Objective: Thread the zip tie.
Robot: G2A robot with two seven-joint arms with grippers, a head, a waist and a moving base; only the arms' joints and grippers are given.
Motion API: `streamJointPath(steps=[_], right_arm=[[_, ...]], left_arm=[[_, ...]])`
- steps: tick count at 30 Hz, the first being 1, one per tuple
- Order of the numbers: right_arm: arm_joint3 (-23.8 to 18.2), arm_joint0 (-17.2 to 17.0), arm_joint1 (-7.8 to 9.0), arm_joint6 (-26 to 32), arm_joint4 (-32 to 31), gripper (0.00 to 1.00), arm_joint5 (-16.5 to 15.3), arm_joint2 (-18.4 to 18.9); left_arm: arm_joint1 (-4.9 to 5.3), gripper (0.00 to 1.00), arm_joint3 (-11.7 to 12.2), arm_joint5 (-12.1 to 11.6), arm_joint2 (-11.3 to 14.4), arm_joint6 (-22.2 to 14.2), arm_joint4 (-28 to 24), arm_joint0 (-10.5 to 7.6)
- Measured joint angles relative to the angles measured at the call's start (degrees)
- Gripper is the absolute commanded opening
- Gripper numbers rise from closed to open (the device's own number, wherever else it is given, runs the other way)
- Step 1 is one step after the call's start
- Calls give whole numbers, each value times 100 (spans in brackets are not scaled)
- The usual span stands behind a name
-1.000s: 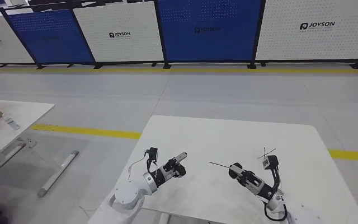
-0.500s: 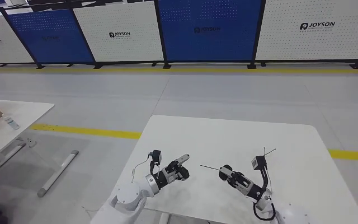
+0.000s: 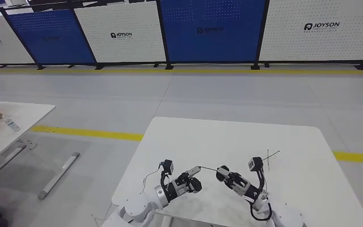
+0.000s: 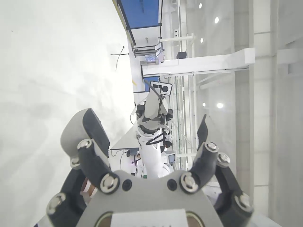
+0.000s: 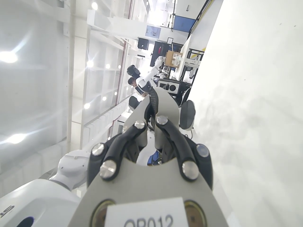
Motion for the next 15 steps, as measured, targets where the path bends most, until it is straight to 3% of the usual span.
streamJointPath(steps=[7, 11, 15], right_arm=[[-28, -12, -4, -40, -20, 0, 11, -16], [-91, 4, -40, -115, -137, 0, 50, -162], [-34, 80, -59, 147, 86, 0, 93, -219]], left_arm=[[-7, 100, -3, 11, 31, 48, -26, -20], [-59, 100, 18, -14, 176, 460, -223, -148], [-77, 100, 62, 164, 252, 664, -202, -274]])
